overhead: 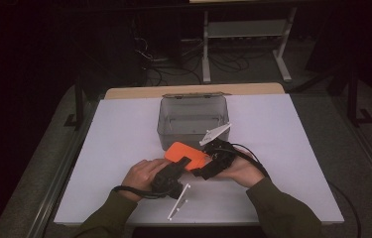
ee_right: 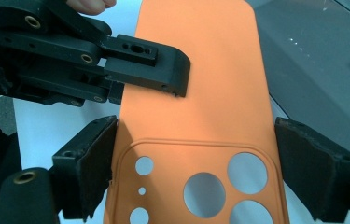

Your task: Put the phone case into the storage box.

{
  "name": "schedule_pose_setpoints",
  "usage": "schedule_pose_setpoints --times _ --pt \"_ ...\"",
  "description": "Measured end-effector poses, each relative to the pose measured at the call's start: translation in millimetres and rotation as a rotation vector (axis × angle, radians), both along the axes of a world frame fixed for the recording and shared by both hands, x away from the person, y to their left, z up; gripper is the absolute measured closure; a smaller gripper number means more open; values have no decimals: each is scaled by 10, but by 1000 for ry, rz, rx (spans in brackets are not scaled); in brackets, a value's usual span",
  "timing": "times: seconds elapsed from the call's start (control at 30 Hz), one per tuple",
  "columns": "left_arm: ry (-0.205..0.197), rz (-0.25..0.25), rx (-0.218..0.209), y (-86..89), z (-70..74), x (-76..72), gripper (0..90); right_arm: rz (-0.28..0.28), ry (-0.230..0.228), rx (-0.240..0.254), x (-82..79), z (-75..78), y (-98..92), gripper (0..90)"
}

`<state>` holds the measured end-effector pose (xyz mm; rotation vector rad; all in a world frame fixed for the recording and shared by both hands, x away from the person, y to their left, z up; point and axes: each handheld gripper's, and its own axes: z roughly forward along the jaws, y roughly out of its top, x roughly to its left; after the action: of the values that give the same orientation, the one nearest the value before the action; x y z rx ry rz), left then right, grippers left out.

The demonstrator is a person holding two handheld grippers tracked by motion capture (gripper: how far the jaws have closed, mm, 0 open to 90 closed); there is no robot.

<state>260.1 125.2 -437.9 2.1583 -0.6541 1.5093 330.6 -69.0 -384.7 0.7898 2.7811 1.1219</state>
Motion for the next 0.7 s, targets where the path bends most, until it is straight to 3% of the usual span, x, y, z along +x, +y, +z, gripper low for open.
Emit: schedule_pose_setpoints --times 0.27,0.7 --pt "-26 -2 8 6 10 -11 787 -2 37 29 33 2 -29 150" --pt "-22 -9 20 9 4 -22 794 17 36 41 34 -9 -43 164"
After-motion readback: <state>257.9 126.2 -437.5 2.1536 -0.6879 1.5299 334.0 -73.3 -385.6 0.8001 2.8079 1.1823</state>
